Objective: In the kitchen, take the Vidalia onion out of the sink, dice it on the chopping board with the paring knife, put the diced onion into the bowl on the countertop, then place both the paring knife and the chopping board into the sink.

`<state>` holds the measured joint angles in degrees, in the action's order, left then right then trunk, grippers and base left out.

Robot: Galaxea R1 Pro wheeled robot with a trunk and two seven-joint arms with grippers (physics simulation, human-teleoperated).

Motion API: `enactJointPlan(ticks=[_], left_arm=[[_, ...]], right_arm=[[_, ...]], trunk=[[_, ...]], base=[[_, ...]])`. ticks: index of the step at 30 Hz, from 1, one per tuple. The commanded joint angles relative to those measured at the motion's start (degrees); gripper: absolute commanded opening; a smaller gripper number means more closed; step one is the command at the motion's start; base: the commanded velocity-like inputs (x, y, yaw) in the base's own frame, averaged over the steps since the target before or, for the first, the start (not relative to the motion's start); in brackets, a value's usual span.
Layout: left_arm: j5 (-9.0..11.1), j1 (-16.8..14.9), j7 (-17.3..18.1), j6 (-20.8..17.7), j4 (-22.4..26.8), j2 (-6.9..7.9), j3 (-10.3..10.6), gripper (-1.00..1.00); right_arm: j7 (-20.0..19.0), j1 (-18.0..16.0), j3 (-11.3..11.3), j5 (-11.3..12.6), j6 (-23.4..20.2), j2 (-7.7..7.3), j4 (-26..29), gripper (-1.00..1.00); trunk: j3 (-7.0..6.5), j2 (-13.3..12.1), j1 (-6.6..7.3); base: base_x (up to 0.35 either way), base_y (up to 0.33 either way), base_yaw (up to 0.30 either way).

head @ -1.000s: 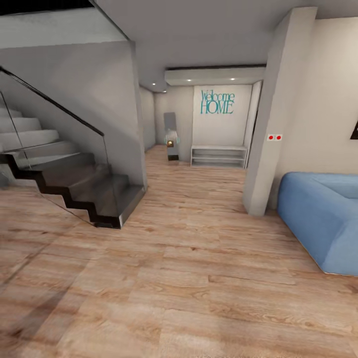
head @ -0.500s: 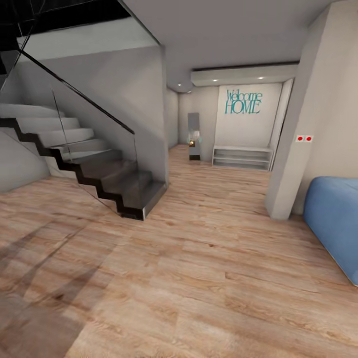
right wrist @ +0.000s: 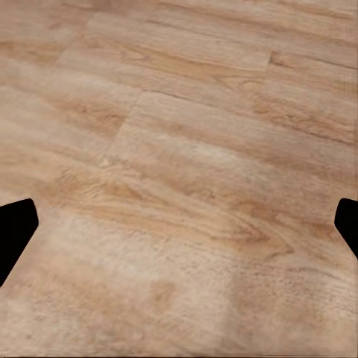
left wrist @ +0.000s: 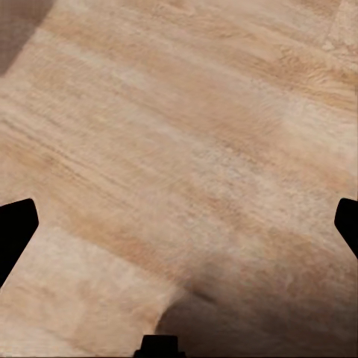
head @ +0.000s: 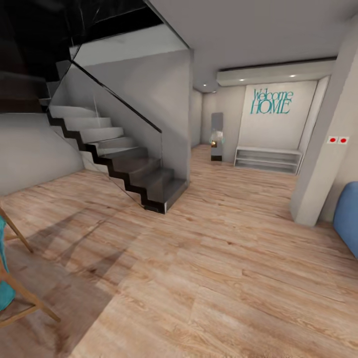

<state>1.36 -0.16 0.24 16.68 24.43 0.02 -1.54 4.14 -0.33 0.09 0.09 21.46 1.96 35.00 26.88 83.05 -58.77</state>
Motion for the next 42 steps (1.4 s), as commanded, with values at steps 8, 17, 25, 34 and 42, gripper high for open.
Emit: enactJointPlan(ticks=[8,17,25,34,42], left_arm=[[0.14,-0.03,0.03,0.11,-0.06,-0.1,-0.04,1.0],[0.14,-0.02,0.03,0.11,-0.42,-0.11,-0.04,1.0],[0.14,-0.02,0.03,0.11,-0.44,-0.11,-0.04,1.0],[0.14,-0.04,0.03,0.11,-0.44,-0.04,-0.04,1.0],[0.14,-0.02,0.03,0.14,-1.23,-0.11,-0.08,1.0]], right_arm=[[0.17,-0.02,0.0,0.01,0.16,0.04,-0.02,1.0],[0.17,-0.02,0.0,0.01,0.16,0.05,-0.02,1.0],[0.17,-0.02,0.0,0.0,0.16,0.07,-0.02,1.0],[0.17,-0.02,0.0,0.01,0.16,0.07,-0.02,1.0],[0.17,-0.02,0.0,0.03,0.16,0.07,-0.02,1.0]], trunk=[[0.05,0.03,0.04],[0.05,0.03,0.04],[0.05,0.03,0.04],[0.05,0.03,0.04],[0.05,0.03,0.04]], base=[[-0.345,0.0,0.286],[-0.346,0.0,0.286],[-0.252,0.0,0.286],[-0.027,0.0,0.286],[-0.001,0.0,0.286]])
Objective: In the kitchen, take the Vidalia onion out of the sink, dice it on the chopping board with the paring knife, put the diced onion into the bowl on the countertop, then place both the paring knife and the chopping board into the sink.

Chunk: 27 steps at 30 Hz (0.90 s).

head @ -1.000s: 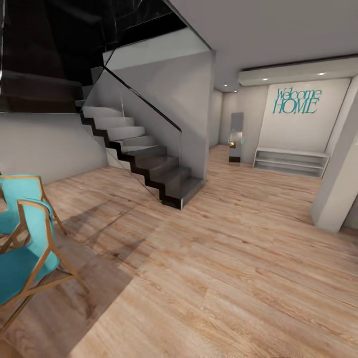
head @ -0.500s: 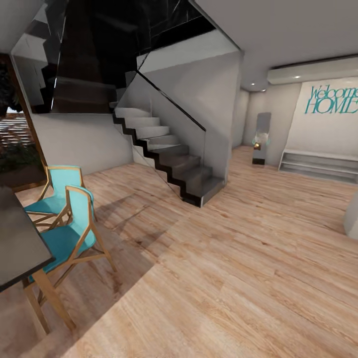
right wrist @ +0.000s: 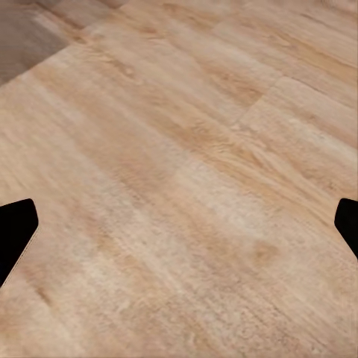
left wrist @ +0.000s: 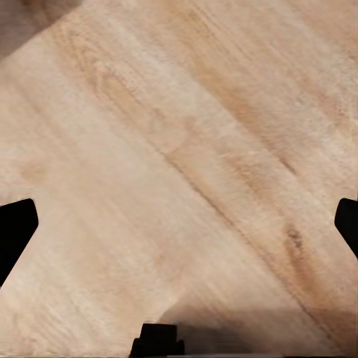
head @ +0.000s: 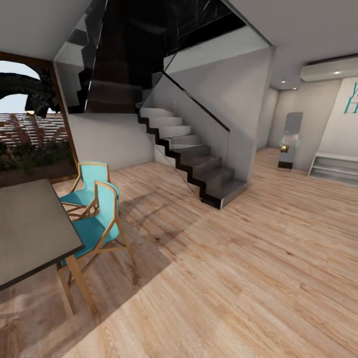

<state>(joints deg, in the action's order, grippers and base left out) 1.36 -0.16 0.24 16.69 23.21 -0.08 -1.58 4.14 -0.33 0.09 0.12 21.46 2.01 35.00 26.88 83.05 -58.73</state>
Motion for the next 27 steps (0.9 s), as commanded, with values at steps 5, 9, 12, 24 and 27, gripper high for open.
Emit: enactJointPlan(ticks=[5,9,12,24,27], left_arm=[[0.14,-0.02,0.06,0.15,-0.37,-0.01,-0.08,1.0],[0.14,-0.03,0.04,0.15,-0.43,-0.01,-0.09,1.0],[0.14,-0.02,0.04,0.11,-0.44,-0.01,-0.09,1.0],[0.14,-0.02,0.07,0.09,-0.53,0.0,-0.09,1.0],[0.14,-0.02,0.08,0.1,-0.53,-0.01,-0.09,1.0]], right_arm=[[0.17,-0.02,0.0,-0.03,0.16,0.02,-0.02,1.0],[0.17,-0.02,0.0,-0.01,0.16,0.02,-0.02,1.0],[0.17,-0.02,0.0,0.01,0.16,0.02,-0.02,1.0],[0.22,-0.02,0.0,0.01,0.09,0.02,-0.11,1.0],[0.23,-0.02,0.0,0.01,0.08,0.02,-0.11,1.0]], trunk=[[0.05,0.03,0.0],[0.05,0.03,0.0],[0.05,0.03,0.0],[0.05,0.03,0.0],[0.05,0.03,0.0]], base=[[-0.004,0.004,0.286],[-0.087,0.087,0.286],[-0.147,0.148,0.286],[-0.169,0.171,0.286],[-0.142,0.137,0.286]])
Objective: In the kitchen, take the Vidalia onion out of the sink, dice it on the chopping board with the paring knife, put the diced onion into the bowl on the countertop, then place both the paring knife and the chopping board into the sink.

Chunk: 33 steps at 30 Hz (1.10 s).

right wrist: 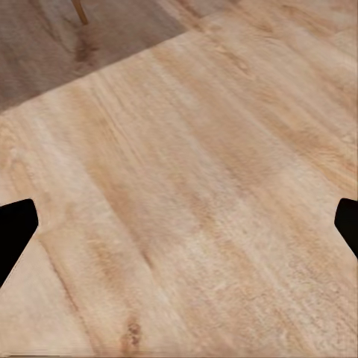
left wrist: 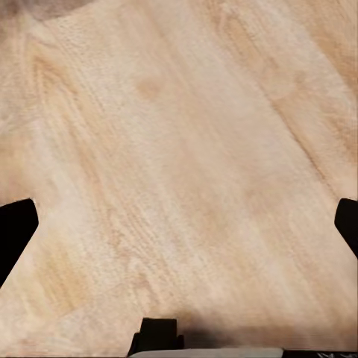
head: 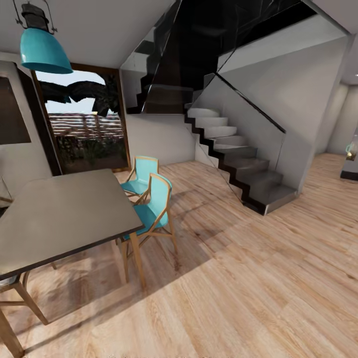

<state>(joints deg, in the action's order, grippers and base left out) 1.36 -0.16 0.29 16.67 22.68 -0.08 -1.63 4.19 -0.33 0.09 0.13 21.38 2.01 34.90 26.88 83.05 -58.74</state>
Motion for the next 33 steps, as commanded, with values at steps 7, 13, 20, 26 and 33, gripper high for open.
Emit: enactJointPlan(ticks=[7,13,20,26,33], left_arm=[[0.14,-0.02,0.06,0.19,0.02,-0.01,0.04,1.0],[0.14,-0.02,0.06,0.2,0.04,-0.01,0.04,1.0],[0.14,-0.05,0.06,0.19,0.06,-0.01,0.05,1.0],[0.14,-0.04,0.06,0.14,0.01,-0.01,0.05,1.0],[0.14,-0.02,0.06,0.12,0.0,-0.01,0.04,1.0]], right_arm=[[0.18,-0.02,0.0,-0.04,0.15,0.02,-0.01,1.0],[0.14,-0.02,0.0,-0.02,0.15,0.02,-0.01,1.0],[0.17,-0.02,-0.01,-0.04,0.15,0.02,-0.01,1.0],[0.16,-0.02,0.0,-0.04,0.15,0.02,-0.01,1.0],[0.13,-0.02,-0.01,-0.04,0.15,0.02,-0.01,1.0]], trunk=[[0.05,0.03,0.01],[0.05,0.03,0.01],[0.05,0.03,0.01],[0.05,0.03,0.01],[0.05,0.03,0.01]], base=[[-0.025,0.024,0.286],[-0.002,0.001,0.286],[0.0,0.0,0.286],[0.0,0.0,0.286],[0.0,0.055,0.286]])
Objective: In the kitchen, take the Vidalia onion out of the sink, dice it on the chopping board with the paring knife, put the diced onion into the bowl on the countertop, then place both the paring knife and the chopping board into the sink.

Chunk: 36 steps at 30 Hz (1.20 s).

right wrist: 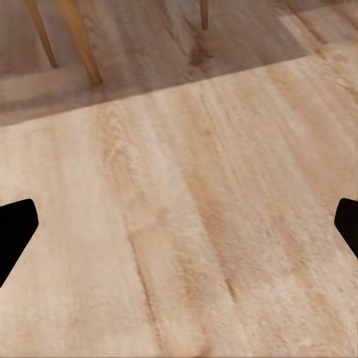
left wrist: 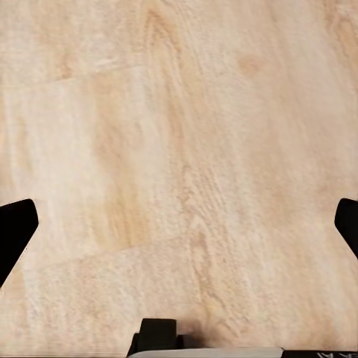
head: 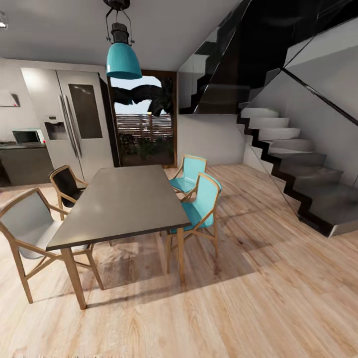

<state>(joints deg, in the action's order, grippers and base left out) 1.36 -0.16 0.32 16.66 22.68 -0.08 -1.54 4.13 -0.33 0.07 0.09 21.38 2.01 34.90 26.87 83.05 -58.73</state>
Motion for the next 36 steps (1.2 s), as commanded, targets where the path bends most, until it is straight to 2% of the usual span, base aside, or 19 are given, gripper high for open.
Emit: enactJointPlan(ticks=[1,23,36], left_arm=[[0.14,-0.02,0.03,0.12,0.0,-0.01,-0.04,1.0],[0.14,-0.02,0.03,0.12,0.0,0.0,-0.05,1.0],[0.14,-0.02,0.03,0.14,0.0,-0.01,-0.04,1.0]], right_arm=[[0.19,-0.02,0.0,0.0,0.16,0.02,-0.01,1.0],[0.22,-0.02,-0.01,0.0,0.16,0.02,-0.01,1.0],[0.21,-0.02,-0.01,0.01,0.16,0.02,-0.01,1.0]], trunk=[[0.05,0.03,0.0],[0.05,0.03,0.0],[0.05,0.03,0.0]], base=[[0.0,0.175,0.286],[0.0,0.222,0.286],[0.0,0.027,0.286]])
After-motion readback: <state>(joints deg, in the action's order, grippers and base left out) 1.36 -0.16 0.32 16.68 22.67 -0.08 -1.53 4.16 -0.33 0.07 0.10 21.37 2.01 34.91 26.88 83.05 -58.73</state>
